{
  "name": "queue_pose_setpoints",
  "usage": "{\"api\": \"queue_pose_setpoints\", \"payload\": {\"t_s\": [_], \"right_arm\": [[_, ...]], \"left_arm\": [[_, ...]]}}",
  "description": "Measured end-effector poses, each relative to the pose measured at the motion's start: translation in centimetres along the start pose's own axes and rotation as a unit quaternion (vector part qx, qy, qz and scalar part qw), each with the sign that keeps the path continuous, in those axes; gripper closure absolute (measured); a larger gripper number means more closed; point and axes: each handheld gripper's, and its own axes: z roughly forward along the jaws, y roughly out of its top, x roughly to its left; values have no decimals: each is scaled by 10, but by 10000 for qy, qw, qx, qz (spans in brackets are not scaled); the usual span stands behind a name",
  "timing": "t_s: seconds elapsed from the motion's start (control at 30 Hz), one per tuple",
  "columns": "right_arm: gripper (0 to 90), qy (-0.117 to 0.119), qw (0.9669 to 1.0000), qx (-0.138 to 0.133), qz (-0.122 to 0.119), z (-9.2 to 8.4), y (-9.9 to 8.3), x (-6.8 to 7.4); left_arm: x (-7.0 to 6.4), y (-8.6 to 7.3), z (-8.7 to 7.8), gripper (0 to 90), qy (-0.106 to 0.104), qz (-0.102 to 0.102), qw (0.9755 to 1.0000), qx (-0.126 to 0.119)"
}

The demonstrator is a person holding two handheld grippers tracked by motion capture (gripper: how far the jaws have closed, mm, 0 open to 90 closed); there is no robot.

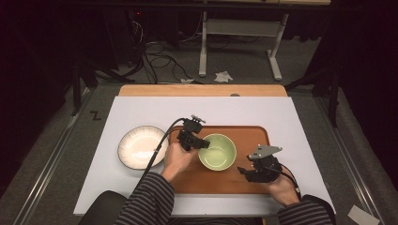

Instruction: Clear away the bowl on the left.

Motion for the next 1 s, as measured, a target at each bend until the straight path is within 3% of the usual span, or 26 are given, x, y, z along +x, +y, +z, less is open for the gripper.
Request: {"api": "queue_pose_setpoints", "payload": {"t_s": [0.37,0.7,1.0], "right_arm": [[439,-14,10000,-8,-11,0,0,1],[439,-6,10000,32,-19,0,0,1],[438,10,10000,51,-7,2,0,2]], "left_arm": [[11,2,14,823,292,-228,9993,43],[14,3,21,821,224,-399,9990,-5],[15,2,23,822,320,-359,9988,22]]}}
